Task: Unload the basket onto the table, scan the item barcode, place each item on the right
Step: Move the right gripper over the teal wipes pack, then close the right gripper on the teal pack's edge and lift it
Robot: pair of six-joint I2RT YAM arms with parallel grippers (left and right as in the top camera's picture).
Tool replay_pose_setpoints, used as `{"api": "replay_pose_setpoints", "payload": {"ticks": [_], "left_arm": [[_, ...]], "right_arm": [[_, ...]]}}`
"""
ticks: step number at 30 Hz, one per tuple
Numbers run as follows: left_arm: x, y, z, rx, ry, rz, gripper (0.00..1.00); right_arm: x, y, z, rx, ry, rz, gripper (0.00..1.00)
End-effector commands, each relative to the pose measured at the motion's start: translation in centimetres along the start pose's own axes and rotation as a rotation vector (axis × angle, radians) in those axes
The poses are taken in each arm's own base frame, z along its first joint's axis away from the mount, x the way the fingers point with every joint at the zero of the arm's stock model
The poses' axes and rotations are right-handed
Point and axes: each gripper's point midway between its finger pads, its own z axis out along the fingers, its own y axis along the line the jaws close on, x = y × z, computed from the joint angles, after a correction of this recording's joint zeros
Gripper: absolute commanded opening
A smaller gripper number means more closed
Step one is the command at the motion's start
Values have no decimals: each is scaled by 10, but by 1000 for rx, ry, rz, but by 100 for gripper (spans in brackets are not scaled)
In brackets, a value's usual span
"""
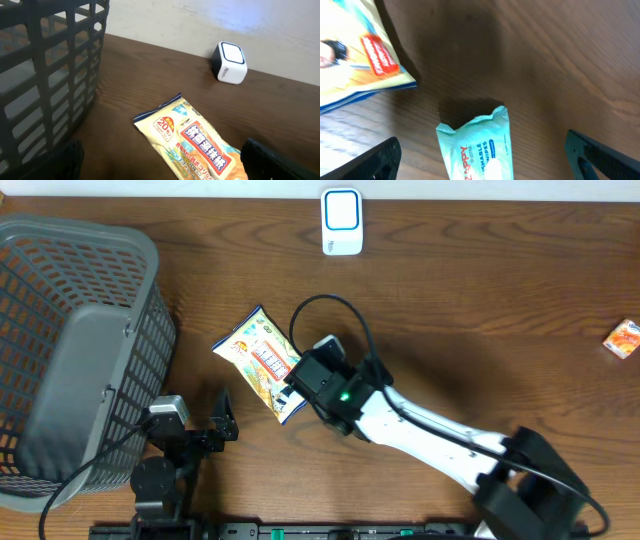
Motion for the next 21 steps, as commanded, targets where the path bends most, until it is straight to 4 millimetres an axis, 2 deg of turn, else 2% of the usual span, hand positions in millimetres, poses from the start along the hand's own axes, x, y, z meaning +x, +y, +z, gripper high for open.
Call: {"api": "replay_pose_setpoints", "payload": {"ticks": [1,7,9,10,17,19,21], "left_arm": [[12,3,1,-8,34,-12,100],[12,3,1,-8,34,-12,100],[12,3,1,-8,34,-12,100],[12,3,1,-7,34,-12,100],[12,3,1,-8,34,-12,100],[12,3,1,-8,34,-12,100],[12,3,1,-8,34,-12,100]], "right_arm": [[7,-1,18,113,17,-76,99],[11,7,35,140,33,-129,95],[14,11,39,131,45,-136,88],[18,12,41,132,59,-145,79],[51,12,53,149,185,-165,65],[63,13,56,154,232,-148,43],[73,14,56,152,269,-134,33]]}}
